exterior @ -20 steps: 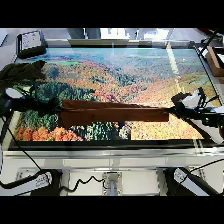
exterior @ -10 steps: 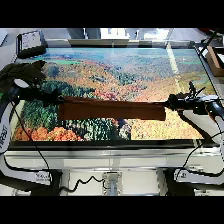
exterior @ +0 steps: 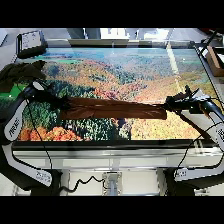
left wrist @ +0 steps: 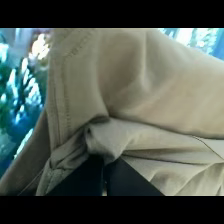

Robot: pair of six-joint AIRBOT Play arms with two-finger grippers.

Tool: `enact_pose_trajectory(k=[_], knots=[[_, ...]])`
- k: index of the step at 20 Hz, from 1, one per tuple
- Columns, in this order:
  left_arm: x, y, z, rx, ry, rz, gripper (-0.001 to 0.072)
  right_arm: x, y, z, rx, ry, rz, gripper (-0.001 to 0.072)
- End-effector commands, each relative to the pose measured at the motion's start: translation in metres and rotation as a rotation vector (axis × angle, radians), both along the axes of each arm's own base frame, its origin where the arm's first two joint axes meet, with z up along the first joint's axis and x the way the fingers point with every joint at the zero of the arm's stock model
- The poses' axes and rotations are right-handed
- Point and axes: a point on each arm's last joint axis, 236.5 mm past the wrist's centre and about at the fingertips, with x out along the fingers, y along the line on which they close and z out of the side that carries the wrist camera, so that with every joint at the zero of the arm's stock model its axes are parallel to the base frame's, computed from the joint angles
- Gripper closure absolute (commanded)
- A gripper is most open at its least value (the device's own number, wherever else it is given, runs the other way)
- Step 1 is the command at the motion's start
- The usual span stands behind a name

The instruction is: Fold the shirts.

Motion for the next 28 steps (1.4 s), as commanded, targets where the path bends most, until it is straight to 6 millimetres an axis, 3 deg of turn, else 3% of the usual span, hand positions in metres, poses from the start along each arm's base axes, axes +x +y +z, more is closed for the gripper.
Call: enact_pose_trajectory(k=[1, 3, 4, 5, 6, 7, 10, 15, 17, 19, 21, 22, 24, 25, 28], knots=[[0.002, 0.005, -0.005, 0.029, 0.001, 0.014, 0.0694, 0.000, -0.003, -0.006, -0.013, 0.007, 0.001, 0.0685], [0.004, 0.002, -0.004, 0.015, -0.004, 0.025, 0.0693, 0.000, -0.003, -0.006, -0.016, 0.004, 0.005, 0.0682], [0.007, -0.001, -0.001, -0.003, -0.010, 0.032, 0.0690, 0.000, -0.003, -0.005, -0.019, 0.000, 0.012, 0.0640], [0.012, -0.006, 0.004, -0.026, -0.027, 0.034, 0.0592, 0.000, -0.002, -0.005, -0.020, -0.005, 0.021, 0.0442], [0.020, -0.013, 0.013, -0.058, -0.061, 0.016, 0.0347, -0.001, 0.000, -0.004, -0.014, -0.004, 0.028, 0.0335], [0.030, -0.019, 0.026, -0.089, -0.108, -0.005, 0.0184, -0.001, 0.002, -0.001, -0.009, -0.007, 0.049, 0.0334], [0.055, -0.032, 0.071, -0.157, -0.192, -0.030, 0.0169, 0.006, 0.007, 0.022, 0.008, -0.037, 0.103, 0.0335], [0.087, -0.047, 0.164, -0.228, -0.360, -0.100, 0.0168, 0.030, -0.009, 0.084, -0.077, -0.149, 0.114, 0.0335], [0.091, -0.061, 0.194, -0.300, -0.407, -0.110, 0.0167, 0.017, -0.012, 0.089, -0.104, -0.096, 0.144, 0.0333], [0.088, -0.079, 0.205, -0.364, -0.408, -0.121, 0.0167, -0.004, -0.021, 0.076, -0.151, 0.004, 0.174, 0.0334], [0.084, -0.095, 0.201, -0.353, -0.384, -0.138, 0.0181, -0.022, -0.042, 0.062, -0.236, 0.107, 0.167, 0.0334], [0.082, -0.108, 0.198, -0.340, -0.383, -0.163, 0.0286, -0.031, -0.051, 0.057, -0.270, 0.154, 0.163, 0.0334], [0.080, -0.144, 0.191, -0.286, -0.416, -0.237, 0.0659, -0.043, -0.056, 0.052, -0.290, 0.204, 0.172, 0.0334], [0.081, -0.162, 0.187, -0.244, -0.443, -0.274, 0.0693, -0.046, -0.055, 0.050, -0.288, 0.214, 0.176, 0.0334], [0.076, -0.205, 0.159, -0.042, -0.493, -0.402, 0.0694, -0.059, -0.049, 0.038, -0.264, 0.253, 0.183, 0.0334]])
